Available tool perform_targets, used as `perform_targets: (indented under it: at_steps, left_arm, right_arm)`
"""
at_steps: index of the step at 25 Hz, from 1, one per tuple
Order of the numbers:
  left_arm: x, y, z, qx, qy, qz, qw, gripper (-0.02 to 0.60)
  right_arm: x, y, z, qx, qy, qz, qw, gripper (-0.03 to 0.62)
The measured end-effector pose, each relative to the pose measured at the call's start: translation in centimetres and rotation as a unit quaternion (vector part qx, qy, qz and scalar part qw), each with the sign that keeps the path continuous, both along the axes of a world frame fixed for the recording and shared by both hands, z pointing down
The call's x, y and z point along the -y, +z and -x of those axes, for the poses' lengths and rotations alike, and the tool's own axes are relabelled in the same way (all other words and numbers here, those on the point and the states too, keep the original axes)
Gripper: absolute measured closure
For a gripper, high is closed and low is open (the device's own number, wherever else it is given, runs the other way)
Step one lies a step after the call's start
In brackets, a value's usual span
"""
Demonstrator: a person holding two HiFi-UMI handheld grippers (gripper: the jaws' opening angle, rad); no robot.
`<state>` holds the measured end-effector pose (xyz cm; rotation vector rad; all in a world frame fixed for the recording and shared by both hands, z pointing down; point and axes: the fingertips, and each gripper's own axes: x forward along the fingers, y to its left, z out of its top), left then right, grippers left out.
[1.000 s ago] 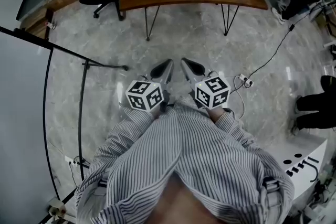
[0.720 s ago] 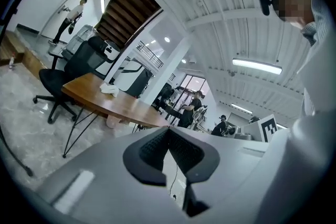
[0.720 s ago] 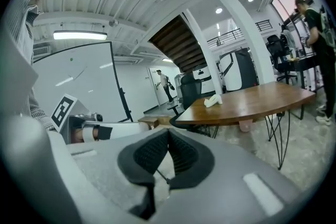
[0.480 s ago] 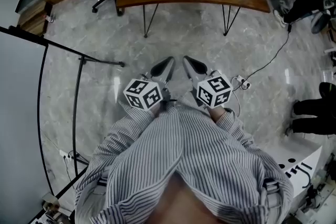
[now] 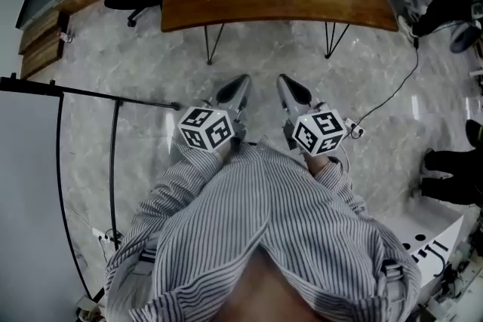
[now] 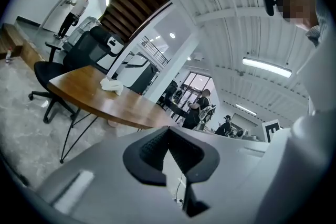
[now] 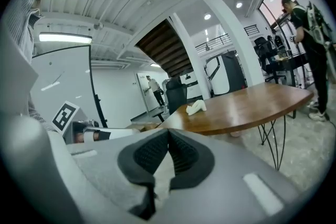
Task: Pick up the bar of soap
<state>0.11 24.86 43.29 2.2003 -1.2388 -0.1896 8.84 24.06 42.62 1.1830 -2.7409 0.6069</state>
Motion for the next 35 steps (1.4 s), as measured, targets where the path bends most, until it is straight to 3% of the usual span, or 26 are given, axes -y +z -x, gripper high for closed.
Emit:
perform_targets:
  at_steps: [7,12,18,24,27,31,35]
  left_arm:
    - [13.3,-0.5,4.9,-0.009,0.020,0.011,0.9997,0.578]
    - [22.3,-1.7,8.1,0.010,0.045,0.002,0.9989,0.578]
    - [27.7,-0.5,8.3,0.038,0.080,0.017,0.9959,0.578]
    - [32.8,0.3,9.0,0.058,0.070,0.025,0.9955,0.578]
    - [35.3,0.1,9.4,0.090,0.070,0.022,0.9932,0.573]
    - [38.6,0.6,10.0,0.179,0.104,0.007,0.9782,0.492]
    - [42.8,2.5,11.0,0.283,0.135,0.007,0.9494,0.417]
  right_arm:
    - [13.8,-1.1,4.7,0.014,0.020,0.002,1.000,0.592]
    - [23.0,-2.8,8.7,0.017,0.024,-0.010,1.000,0.592]
    - [27.5,-1.9,9.7,0.003,0.031,0.012,0.999,0.592]
    - [32.2,-1.2,9.5,0.020,0.019,0.030,0.999,0.592]
    - [34.9,-1.9,9.7,0.026,0.007,0.027,0.999,0.592]
    - [37.2,-2.0,10.3,0.034,-0.004,0.025,0.999,0.592]
    - [38.8,-1.3,10.0,0.038,-0.005,0.035,0.999,0.592]
